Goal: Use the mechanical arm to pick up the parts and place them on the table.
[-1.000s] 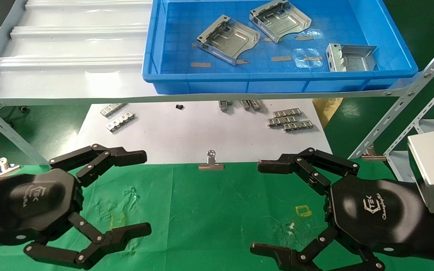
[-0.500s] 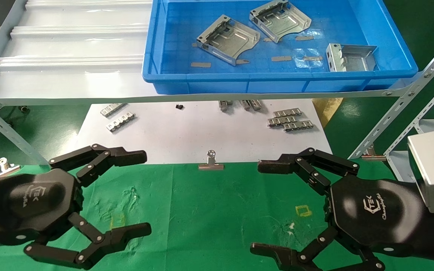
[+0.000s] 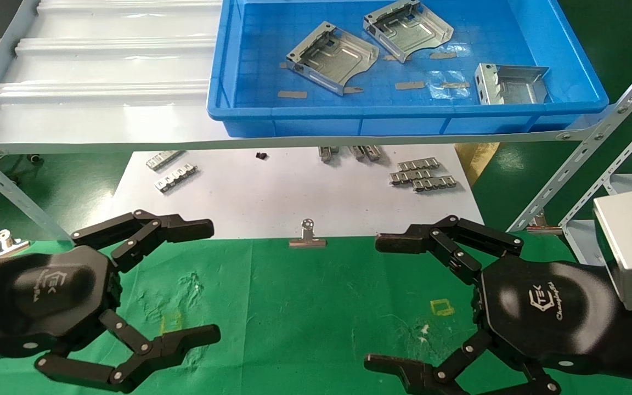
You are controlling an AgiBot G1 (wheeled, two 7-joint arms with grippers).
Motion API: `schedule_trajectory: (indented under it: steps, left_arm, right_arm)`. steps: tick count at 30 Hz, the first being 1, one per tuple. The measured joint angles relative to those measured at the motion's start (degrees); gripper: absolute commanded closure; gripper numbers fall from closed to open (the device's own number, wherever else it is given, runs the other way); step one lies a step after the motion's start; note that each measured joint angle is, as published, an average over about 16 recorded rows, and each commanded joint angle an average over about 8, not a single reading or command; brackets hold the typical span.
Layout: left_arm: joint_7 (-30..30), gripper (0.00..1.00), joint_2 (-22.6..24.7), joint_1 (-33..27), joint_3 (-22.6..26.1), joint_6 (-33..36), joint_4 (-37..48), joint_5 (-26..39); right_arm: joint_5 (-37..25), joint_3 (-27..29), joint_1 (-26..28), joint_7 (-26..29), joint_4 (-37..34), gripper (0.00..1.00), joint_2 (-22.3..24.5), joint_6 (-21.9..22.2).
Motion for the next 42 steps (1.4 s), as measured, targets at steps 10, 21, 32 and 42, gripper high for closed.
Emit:
schedule_trajectory:
  steps: [10, 21, 32, 42]
  left_arm:
    - [0.00, 0.00, 0.00, 0.00, 0.00, 0.00, 0.00, 0.00]
    - [0.00, 0.00, 0.00, 0.00, 0.00, 0.00, 0.00, 0.00]
    - [0.00, 0.00, 0.00, 0.00, 0.00, 0.00, 0.00, 0.00]
    - [0.00, 0.01, 0.00, 0.00, 0.00, 0.00, 0.00, 0.00]
  right_arm:
    - [0.00, 0.00, 0.00, 0.00, 0.00, 0.00, 0.00, 0.00]
    - [0.00, 0.00, 0.00, 0.00, 0.00, 0.00, 0.00, 0.00]
    - [0.00, 0.00, 0.00, 0.00, 0.00, 0.00, 0.00, 0.00]
    - [0.00, 0.00, 0.00, 0.00, 0.00, 0.00, 0.00, 0.00]
